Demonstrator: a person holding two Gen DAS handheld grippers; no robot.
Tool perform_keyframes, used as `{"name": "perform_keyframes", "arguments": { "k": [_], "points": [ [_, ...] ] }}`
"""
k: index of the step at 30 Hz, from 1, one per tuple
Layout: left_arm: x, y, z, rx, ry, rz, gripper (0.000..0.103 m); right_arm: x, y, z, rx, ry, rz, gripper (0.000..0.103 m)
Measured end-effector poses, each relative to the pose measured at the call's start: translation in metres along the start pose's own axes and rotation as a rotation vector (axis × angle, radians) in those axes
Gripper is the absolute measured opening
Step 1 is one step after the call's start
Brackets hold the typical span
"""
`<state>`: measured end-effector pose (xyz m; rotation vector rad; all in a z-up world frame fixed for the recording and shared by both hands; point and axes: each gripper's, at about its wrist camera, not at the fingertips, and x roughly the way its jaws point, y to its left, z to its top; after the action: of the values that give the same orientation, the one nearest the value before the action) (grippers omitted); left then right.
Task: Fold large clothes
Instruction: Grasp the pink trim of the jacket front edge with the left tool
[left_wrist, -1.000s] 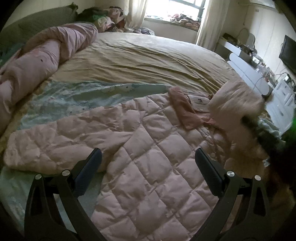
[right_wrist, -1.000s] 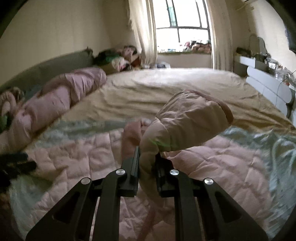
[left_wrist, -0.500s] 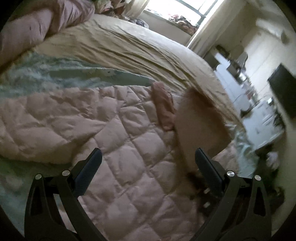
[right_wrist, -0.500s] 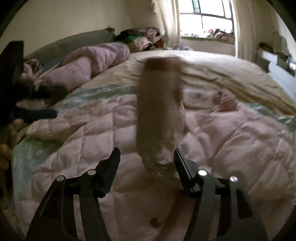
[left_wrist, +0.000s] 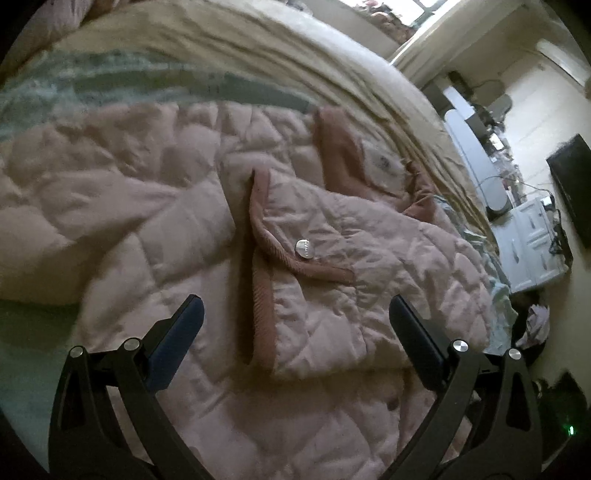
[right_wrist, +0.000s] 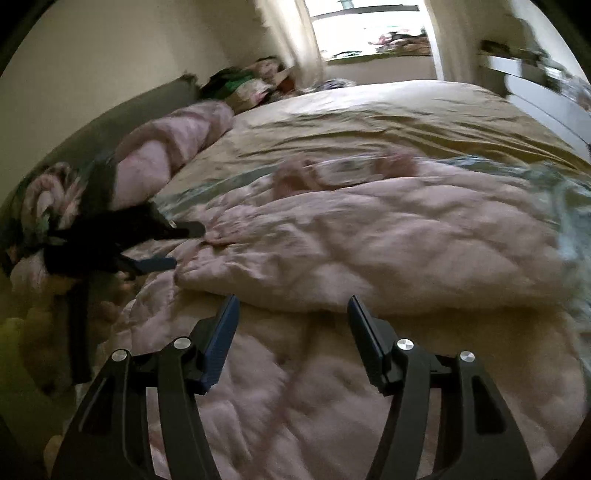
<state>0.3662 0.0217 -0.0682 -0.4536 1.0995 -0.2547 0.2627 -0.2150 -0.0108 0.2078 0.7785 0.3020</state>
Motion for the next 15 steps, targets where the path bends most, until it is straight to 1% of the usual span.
{"name": "perform_keyframes", "arguments": {
  "k": [2,4,5,6,7,9,11,13,15],
  "points": [
    [0.009,-0.004,0.0,0.011,-0.004,0.009,0.09,-0.018,-0.015,-0.005,0.02,-0.002,-0.04,0.06],
    [0.016,-0.01,0.0,0.041,-0.009,0.055,0.071,-0.037,-0.031,-0.014,0.035,-0.005,-0.082,0.06],
    [0.019,-0.013,-0.001,0.06,-0.019,0.088,0.067,-0.046,-0.038,-0.018,0.04,-0.006,-0.107,0.06],
    [0.02,-0.016,-0.003,0.088,-0.032,0.117,0.056,-0.056,-0.046,-0.023,0.049,-0.007,-0.146,0.06],
    [0.02,-0.018,-0.006,0.115,-0.046,0.15,0.036,-0.06,-0.052,-0.026,0.061,-0.006,-0.167,0.06],
    [0.017,-0.021,-0.008,0.153,-0.067,0.184,0.008,-0.071,-0.065,-0.032,0.094,-0.009,-0.201,0.06],
    [0.007,-0.024,-0.008,0.18,-0.095,0.146,0.002,-0.08,-0.076,-0.035,0.12,-0.02,-0.231,0.06],
    [-0.018,-0.032,-0.003,0.21,-0.152,0.105,0.002,-0.084,-0.081,-0.032,0.124,-0.03,-0.257,0.06],
    [-0.043,-0.045,-0.001,0.261,-0.22,0.097,0.002,-0.085,-0.084,-0.026,0.12,-0.046,-0.276,0.06]
  ]
}}
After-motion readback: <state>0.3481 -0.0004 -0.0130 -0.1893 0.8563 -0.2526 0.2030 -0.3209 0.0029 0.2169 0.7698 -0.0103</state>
